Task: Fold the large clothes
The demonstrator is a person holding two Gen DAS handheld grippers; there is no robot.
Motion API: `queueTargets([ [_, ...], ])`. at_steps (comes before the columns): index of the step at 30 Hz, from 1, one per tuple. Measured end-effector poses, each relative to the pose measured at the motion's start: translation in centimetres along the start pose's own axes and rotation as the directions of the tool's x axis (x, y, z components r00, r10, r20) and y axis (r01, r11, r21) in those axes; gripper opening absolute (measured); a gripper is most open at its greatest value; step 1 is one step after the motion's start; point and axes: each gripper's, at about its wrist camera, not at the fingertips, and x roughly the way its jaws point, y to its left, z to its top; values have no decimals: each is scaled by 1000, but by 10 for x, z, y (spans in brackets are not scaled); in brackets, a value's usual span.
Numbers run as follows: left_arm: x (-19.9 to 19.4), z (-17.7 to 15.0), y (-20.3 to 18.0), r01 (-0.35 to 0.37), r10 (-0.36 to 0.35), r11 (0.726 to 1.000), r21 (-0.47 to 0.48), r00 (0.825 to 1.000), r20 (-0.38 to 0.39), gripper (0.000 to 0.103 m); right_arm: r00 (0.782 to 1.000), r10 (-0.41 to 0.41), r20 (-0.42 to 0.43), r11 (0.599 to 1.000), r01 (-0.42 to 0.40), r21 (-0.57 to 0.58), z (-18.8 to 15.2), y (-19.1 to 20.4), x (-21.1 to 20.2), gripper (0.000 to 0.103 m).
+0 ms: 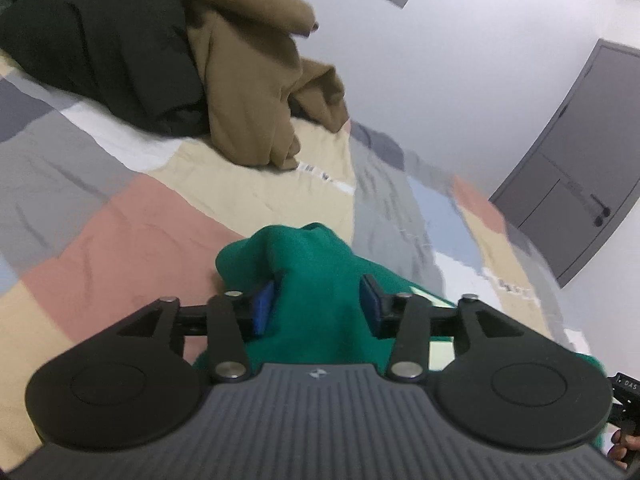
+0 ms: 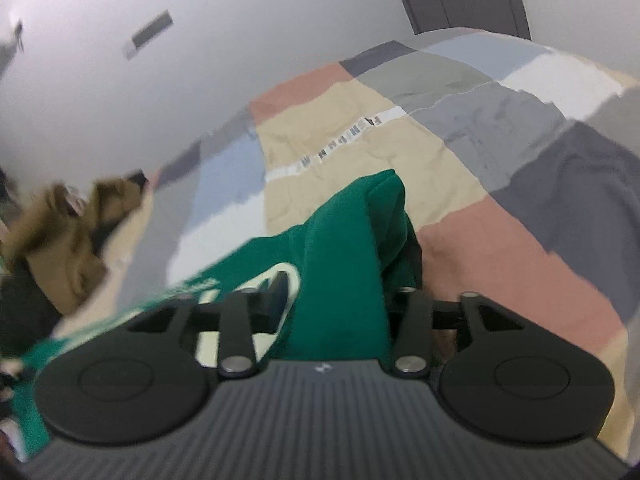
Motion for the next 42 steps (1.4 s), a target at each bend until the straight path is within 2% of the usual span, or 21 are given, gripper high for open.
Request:
queueTargets([
  [3, -32, -9, -11, -2, 0, 999, 35, 999, 37, 55, 1000, 7, 16, 999, -6, -54, -5, 8, -24, 67],
  [5, -50, -13, -21, 6, -9, 998, 68, 999, 50, 55, 998, -15, 56, 994, 21, -109, -8, 16, -38, 67],
  [9, -78, -26, -49, 108, -117, 985, 131, 991, 59, 55, 987, 4, 158, 985, 24, -171, -12, 30, -69, 67],
  [12, -79, -41, -70, 181, -188, 969, 170, 982, 24, 55, 978, 97, 182, 978, -60, -199, -16, 34, -85, 67],
  [14, -69, -52, -80, 220, -221, 959, 176, 975, -16, 55, 976, 167, 143, 966, -133, -220, -23, 39, -86, 66],
  [17, -47, -66, -90, 230, -217, 955, 185, 972, -86, 55, 969, 243, 53, 939, -221, -265, -38, 54, -79, 63],
  [19, -34, -73, -89, 205, -183, 961, 185, 975, -126, 55, 965, 260, -19, 921, -254, -297, -48, 64, -70, 54],
  [22, -18, -83, -83, 171, -138, 970, 175, 972, -188, 54, 972, 214, -95, 912, -234, -337, -62, 75, -54, 44],
  [26, -4, -88, -74, 128, -87, 977, 169, 969, -230, 52, 966, 154, -207, 914, -218, -341, -76, 79, -31, 43],
  [30, 1, -92, -72, 106, -60, 976, 191, 971, -231, 51, 954, 118, -275, 918, -210, -335, -88, 78, -16, 42],
  [32, -5, -90, -70, 113, -76, 981, 155, 970, -229, 52, 956, 107, -273, 918, -201, -341, -92, 79, -16, 41],
  [34, -12, -87, -66, 132, -109, 988, 78, 964, -244, 58, 958, 104, -267, 921, -194, -337, -92, 81, -17, 41],
  [36, -22, -87, -62, 176, -170, 984, 0, 949, -265, 71, 958, 108, -264, 925, -194, -327, -92, 80, -18, 41],
  [37, -25, -89, -60, 197, -201, 979, -44, 938, -281, 73, 958, 111, -265, 927, -195, -319, -91, 79, -18, 41],
  [38, -26, -93, -57, 211, -230, 973, -94, 920, -317, 76, 957, 114, -266, 931, -197, -309, -90, 77, -18, 41],
  [40, -25, -104, -52, 206, -254, 965, -164, 892, -373, 80, 955, 122, -269, 936, -201, -288, -88, 74, -17, 41],
  [42, -25, -116, -42, 206, -303, 940, -272, 870, -389, 80, 954, 128, -272, 941, -204, -272, -87, 72, -16, 41],
])
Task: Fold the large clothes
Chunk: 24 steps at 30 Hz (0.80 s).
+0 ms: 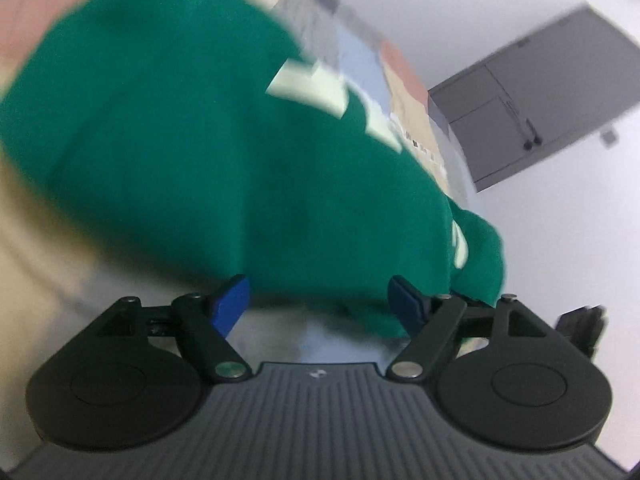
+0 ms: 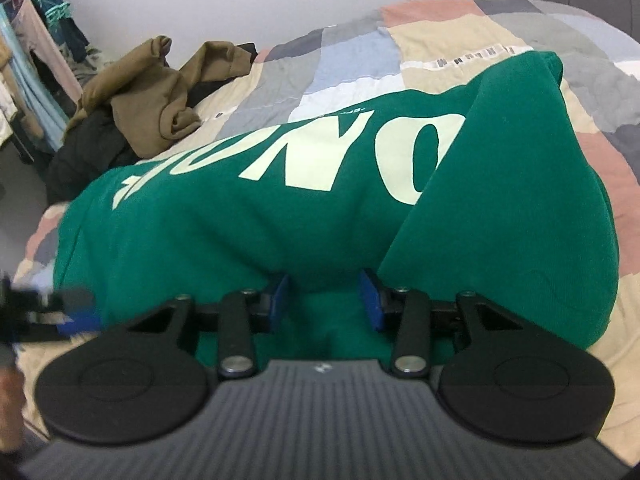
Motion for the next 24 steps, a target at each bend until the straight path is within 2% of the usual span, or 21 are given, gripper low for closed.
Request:
queueTargets([
  [2, 6, -5, 15, 23, -25, 994, -108, 1000, -17, 80, 1000, 2, 2, 1000, -2, 11, 0, 0, 0, 41],
  [5, 15, 0, 34, 44, -44, 978, -203, 999, 4, 81, 1000, 1, 7, 1000, -1, 8, -1, 0, 0, 41],
  [8, 18, 8, 55, 98, -83, 941, -324, 995, 59, 81, 1000, 5, 9, 1000, -5, 16, 0, -1, 0, 41],
  [14, 14, 4, 72, 154, -104, 891, -428, 985, 137, 82, 1000, 10, 15, 1000, -10, 23, -2, -3, -1, 41],
  [16, 6, 2, 79, 172, -83, 869, -464, 975, 205, 82, 1000, 11, 19, 999, -12, 32, -3, -3, -1, 41],
  [20, 5, 1, 100, 259, -122, 786, -562, 955, 270, 82, 999, 21, 28, 998, -22, 64, -4, -7, -3, 41],
  [22, 6, 5, 103, 266, -119, 781, -566, 952, 283, 82, 999, 29, 38, 995, -33, 99, -5, -11, -4, 41],
  [24, 6, 8, 101, 254, -92, 796, -549, 948, 304, 81, 997, 52, 56, 985, -60, 164, -6, -16, -7, 41],
])
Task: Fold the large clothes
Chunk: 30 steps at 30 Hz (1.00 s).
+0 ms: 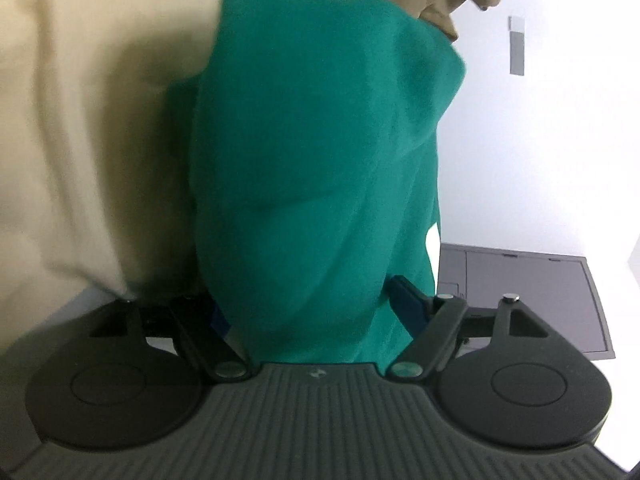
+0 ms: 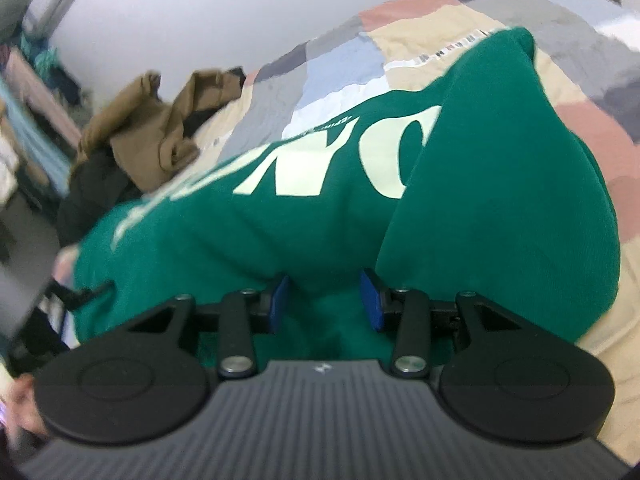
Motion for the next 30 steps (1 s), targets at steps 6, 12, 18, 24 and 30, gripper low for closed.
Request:
queueTargets([
  [6, 4, -6, -9, -56, 51, 993, 100, 997, 57, 69, 981, 191, 31, 933, -191, 305, -11, -24, -21, 45],
  [12, 1, -6, -22, -66, 49, 980, 186, 995, 91, 36, 943, 328, 57, 801, -309, 512, -37, -32, -15, 84],
  [18, -1, -9, -32, -2, -18, 979, 206, 995, 94, 32, 952, 303, 38, 698, -249, 671, -54, -43, 6, 84],
  [24, -3, -10, -30, 27, -43, 982, 187, 996, 84, 32, 954, 286, 90, 661, -265, 702, -55, -45, 9, 89],
  [30, -8, -11, -27, 52, -66, 983, 177, 995, 79, 31, 967, 249, 51, 636, -202, 745, -58, -42, 34, 95],
])
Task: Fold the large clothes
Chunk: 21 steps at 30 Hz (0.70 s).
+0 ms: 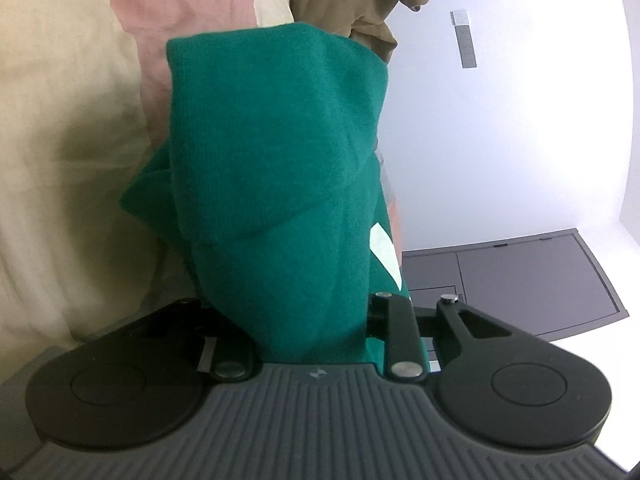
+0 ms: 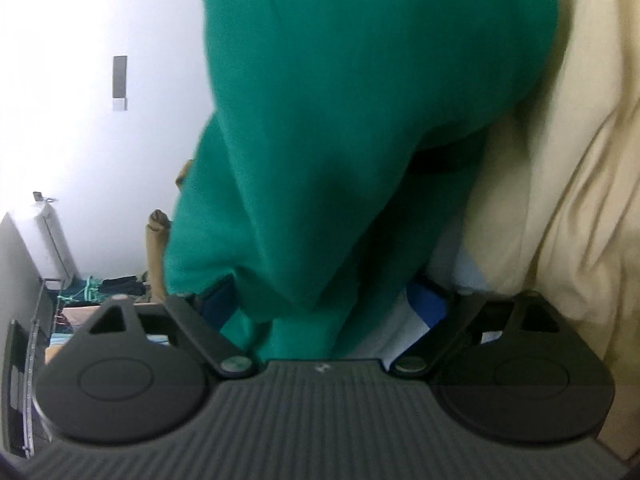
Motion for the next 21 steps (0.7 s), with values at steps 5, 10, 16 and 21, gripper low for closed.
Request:
queueTargets([
  [5, -3, -1, 0, 13, -13, 1000, 5, 1000, 2, 31, 994, 6, 114, 999, -11, 47, -2, 1, -2, 97],
  [10, 13, 11, -3, 4, -4, 1000, -5, 1000, -4, 32, 959, 58, 277, 992, -88, 96, 5, 0, -22, 97],
  [16, 16, 14, 2, 24, -25, 999, -33, 999, -27, 67, 953, 53, 298, 988, -94, 126, 13, -1, -19, 100],
  [21, 24, 16, 4, 27, -29, 998, -51, 999, -36, 88, 950, 20, 310, 988, -67, 141, 24, 1, -5, 103],
])
